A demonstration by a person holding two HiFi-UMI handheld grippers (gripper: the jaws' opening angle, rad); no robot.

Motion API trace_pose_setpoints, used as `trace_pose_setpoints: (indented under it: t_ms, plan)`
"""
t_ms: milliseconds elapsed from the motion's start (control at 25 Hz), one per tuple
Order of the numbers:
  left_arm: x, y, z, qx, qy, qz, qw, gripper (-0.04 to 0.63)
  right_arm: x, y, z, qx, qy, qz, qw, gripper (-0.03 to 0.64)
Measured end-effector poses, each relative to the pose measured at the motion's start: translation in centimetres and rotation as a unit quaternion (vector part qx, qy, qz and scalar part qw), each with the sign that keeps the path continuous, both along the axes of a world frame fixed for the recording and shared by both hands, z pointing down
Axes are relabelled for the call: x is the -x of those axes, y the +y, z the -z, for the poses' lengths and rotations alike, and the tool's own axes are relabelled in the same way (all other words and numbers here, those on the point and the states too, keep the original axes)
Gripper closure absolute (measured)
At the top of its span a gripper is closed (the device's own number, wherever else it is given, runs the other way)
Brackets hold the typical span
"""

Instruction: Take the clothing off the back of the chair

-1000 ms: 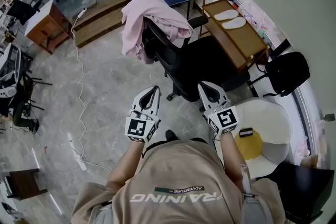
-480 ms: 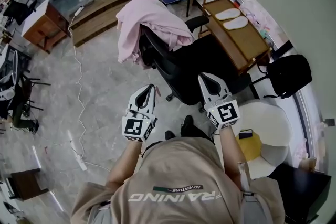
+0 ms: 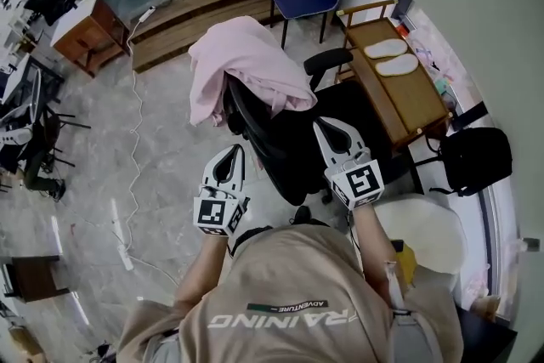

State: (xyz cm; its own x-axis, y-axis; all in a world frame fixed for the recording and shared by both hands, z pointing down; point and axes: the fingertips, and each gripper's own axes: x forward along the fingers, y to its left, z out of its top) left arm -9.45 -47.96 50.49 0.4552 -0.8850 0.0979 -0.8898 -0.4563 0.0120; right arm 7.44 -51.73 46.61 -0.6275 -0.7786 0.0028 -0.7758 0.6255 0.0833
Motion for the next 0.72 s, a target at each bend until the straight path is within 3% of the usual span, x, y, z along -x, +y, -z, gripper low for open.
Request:
trace_pose_setpoints:
  t_ms: [360, 440, 520, 720]
  plan:
    - [0.1, -1.3, -0.4, 0.01, 0.005, 0.012, 0.9999, 0.583, 1.7, -1.7, 0.9, -0.014, 0.018, 0.039, 0.999, 0.583]
    - [0.3, -1.6, -0.4, 0.012, 0.002, 0.007, 0.9999, 0.583, 1.9, -1.8, 1.2, -0.021, 0.023, 0.034, 0.999, 0.451]
    - [0.5, -1.9, -0.6, 0.015, -0.001, 0.002, 0.9999, 0.583, 2.0, -2.0, 1.0, -0.024, 0.028, 0.024, 0.999, 0.36]
    - [1.0, -2.0, -1.0, 0.019, 0.001, -0.004, 0.9998, 0.583, 2.2, -2.6, 0.4, -0.025, 0.058, 0.009, 0.998, 0.314]
